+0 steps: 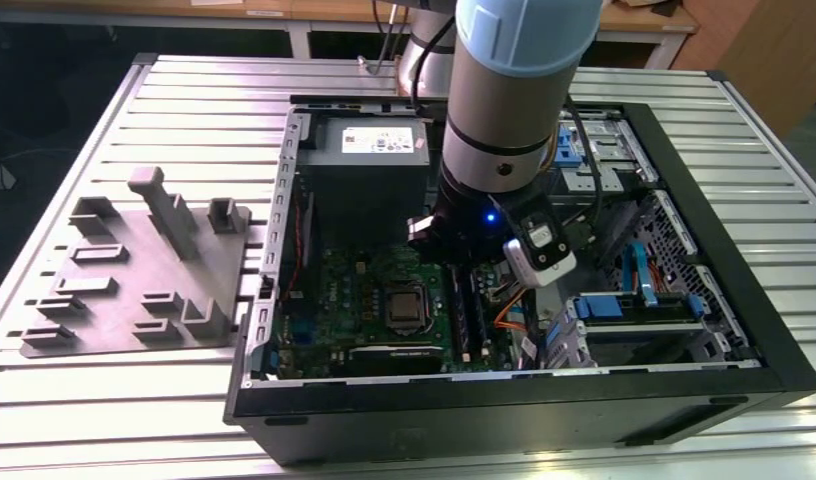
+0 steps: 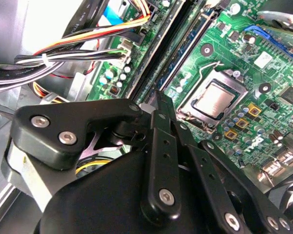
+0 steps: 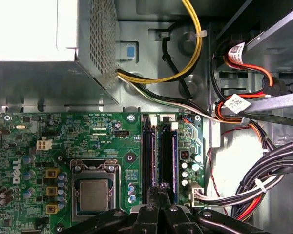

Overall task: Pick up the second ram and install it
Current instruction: 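Press down the second ram until it locks into place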

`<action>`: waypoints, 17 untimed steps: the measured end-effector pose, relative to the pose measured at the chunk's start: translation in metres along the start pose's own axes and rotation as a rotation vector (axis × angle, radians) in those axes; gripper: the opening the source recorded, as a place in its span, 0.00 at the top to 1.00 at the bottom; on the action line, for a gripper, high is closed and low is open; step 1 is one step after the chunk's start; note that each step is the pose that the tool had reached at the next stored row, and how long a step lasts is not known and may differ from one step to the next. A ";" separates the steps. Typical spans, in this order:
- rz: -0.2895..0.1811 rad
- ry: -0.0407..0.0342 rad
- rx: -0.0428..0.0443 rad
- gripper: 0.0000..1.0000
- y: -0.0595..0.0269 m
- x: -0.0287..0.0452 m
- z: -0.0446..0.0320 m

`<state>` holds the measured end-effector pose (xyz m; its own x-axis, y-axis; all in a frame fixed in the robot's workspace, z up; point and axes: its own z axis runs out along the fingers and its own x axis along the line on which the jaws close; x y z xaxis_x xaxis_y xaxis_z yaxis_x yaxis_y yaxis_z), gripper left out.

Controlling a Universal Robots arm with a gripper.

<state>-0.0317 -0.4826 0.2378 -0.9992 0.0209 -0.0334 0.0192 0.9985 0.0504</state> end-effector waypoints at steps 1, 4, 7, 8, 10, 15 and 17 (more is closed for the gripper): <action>0.000 0.0001 0.0003 0.90 0.0006 0.0000 -0.0001; 0.000 0.0000 -0.0001 0.90 0.0051 0.0001 0.0004; 0.000 0.0000 0.0000 0.90 0.0109 0.0003 0.0008; 0.000 -0.0001 0.0000 0.90 0.0128 0.0003 0.0009; 0.000 -0.0001 -0.0001 0.90 0.0167 0.0004 0.0012; 0.000 -0.0001 -0.0001 0.90 0.0222 0.0005 0.0015; 0.000 -0.0001 -0.0001 0.90 0.0252 0.0006 0.0016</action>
<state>-0.0317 -0.4574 0.2374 -0.9992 0.0210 -0.0335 0.0193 0.9985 0.0505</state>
